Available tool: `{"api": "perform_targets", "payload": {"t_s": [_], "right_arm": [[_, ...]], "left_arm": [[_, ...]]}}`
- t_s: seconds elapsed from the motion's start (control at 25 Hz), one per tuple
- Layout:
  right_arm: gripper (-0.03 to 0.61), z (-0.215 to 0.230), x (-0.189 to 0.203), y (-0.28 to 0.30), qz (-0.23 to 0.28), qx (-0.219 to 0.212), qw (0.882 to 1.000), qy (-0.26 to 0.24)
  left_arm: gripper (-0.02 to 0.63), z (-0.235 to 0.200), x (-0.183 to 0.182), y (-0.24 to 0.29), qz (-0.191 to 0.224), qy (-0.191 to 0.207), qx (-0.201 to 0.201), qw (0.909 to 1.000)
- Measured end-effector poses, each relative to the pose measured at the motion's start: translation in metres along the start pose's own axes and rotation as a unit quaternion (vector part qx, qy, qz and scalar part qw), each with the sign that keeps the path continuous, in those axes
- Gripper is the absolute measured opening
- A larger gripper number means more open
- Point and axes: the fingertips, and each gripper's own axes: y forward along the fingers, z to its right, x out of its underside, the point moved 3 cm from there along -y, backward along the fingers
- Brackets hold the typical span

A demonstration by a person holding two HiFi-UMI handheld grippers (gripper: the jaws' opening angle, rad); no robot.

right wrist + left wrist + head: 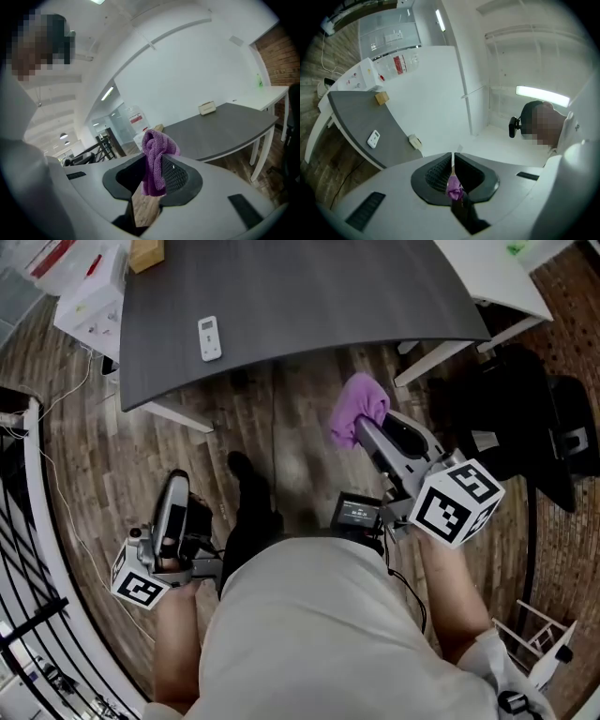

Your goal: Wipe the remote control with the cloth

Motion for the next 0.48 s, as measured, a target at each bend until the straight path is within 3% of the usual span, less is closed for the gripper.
{"api": "perform_targets", "payload": {"t_s": [0.2, 0.48], "right_arm": [[0.104, -0.003, 0.008, -0.034, 0.004, -0.002, 0.999, 0.036], [0.104, -0.042, 0.009, -0.076, 0.038, -0.013, 0.999, 0.024]], "left_arm": [[0.021, 0.024, 0.012, -0.022, -0.01, 0.01, -0.015, 0.9998], [0.021, 0.063, 0.028, -0.048, -0.025, 0.012, 0.008, 0.9996]]}}
